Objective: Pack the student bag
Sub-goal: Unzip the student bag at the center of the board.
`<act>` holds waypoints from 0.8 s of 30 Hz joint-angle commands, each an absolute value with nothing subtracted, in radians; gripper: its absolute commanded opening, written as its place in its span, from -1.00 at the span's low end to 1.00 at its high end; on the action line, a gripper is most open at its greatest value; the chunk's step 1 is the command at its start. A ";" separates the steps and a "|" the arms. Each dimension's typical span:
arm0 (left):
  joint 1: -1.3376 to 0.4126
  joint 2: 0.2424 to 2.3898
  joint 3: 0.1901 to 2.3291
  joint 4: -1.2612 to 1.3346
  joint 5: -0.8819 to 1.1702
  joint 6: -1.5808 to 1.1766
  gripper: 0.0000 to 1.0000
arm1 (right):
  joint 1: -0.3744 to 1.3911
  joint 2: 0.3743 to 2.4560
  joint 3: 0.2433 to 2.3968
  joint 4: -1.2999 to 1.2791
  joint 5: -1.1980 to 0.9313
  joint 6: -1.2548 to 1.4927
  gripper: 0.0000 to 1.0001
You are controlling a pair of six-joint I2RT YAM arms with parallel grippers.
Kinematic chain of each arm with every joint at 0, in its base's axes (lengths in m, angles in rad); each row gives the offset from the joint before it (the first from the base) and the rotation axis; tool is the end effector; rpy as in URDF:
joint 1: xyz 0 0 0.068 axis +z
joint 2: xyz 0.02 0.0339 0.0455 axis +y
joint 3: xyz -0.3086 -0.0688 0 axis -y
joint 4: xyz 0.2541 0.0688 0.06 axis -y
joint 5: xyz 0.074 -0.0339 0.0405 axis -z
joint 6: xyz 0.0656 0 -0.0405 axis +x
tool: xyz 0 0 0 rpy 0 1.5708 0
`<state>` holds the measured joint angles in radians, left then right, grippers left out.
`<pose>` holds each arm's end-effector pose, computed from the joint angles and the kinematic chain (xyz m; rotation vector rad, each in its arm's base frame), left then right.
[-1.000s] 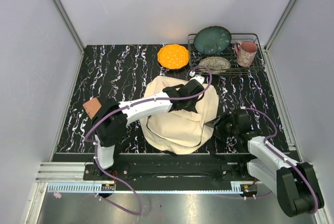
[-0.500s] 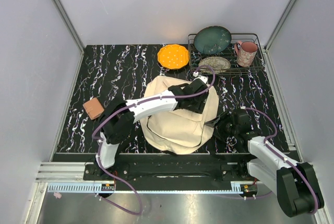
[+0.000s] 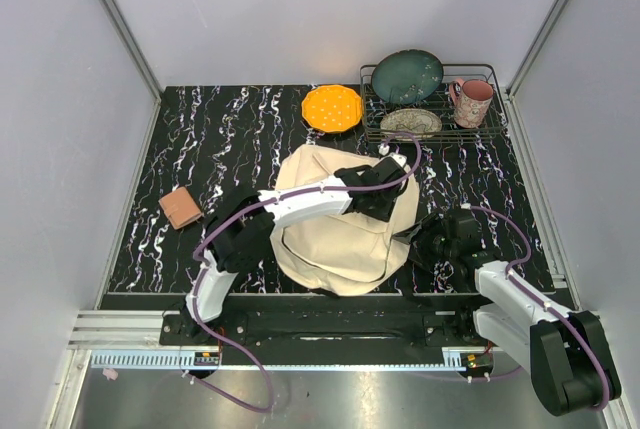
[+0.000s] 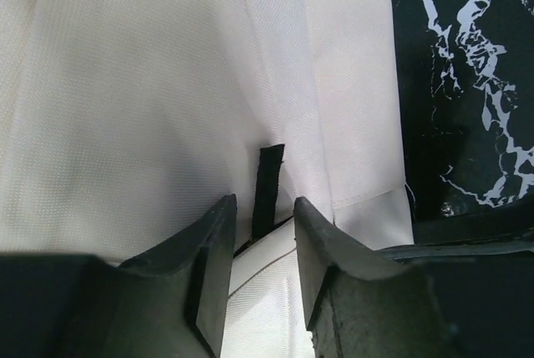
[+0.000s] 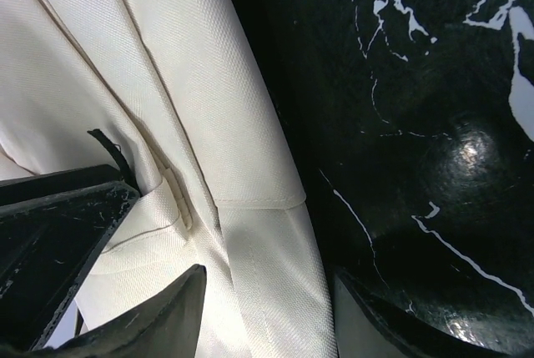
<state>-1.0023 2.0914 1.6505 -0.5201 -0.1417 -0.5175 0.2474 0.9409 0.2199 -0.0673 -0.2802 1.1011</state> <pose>0.2816 -0.4235 0.2131 0.5617 2.5111 -0.4254 0.1558 0.0581 0.1430 0.9168 2.3725 0.9337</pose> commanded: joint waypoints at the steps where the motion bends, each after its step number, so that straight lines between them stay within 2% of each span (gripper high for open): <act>1: -0.999 2.106 1.651 -0.534 -0.140 -0.525 -0.21 | 0.255 0.946 0.213 -0.057 -0.279 1.100 0.31; 3: -0.999 2.111 1.652 -0.534 -0.141 -0.525 -0.26 | 0.255 0.950 0.215 -0.058 -0.279 1.098 0.31; 5: -0.999 2.120 1.660 -0.535 -0.143 -0.523 -0.22 | 0.255 0.953 0.216 -0.058 -0.281 1.095 0.31; 7: -0.999 2.129 1.670 -0.534 -0.130 -0.525 0.12 | 0.255 0.956 0.219 -0.058 -0.281 1.094 0.32; 11: -1.002 2.157 1.689 -0.535 -0.114 -0.522 0.12 | 0.253 0.956 0.215 -0.060 -0.275 1.095 0.32; 14: -1.002 2.180 1.703 -0.537 -0.112 -0.517 -0.04 | 0.255 0.940 0.212 -0.071 -0.265 1.097 0.31; 16: -1.002 2.200 1.713 -0.540 -0.121 -0.517 -0.06 | 0.255 0.925 0.212 -0.090 -0.258 1.094 0.31; 17: -1.002 2.207 1.721 -0.552 -0.133 -0.517 -0.15 | 0.255 0.905 0.212 -0.101 -0.247 1.092 0.31; 23: -1.003 2.250 1.753 -0.594 -0.189 -0.523 -0.16 | 0.255 0.810 0.201 -0.179 -0.221 1.086 0.30; 24: -1.003 2.259 1.756 -0.600 -0.195 -0.525 -0.10 | 0.255 0.805 0.198 -0.186 -0.222 1.086 0.29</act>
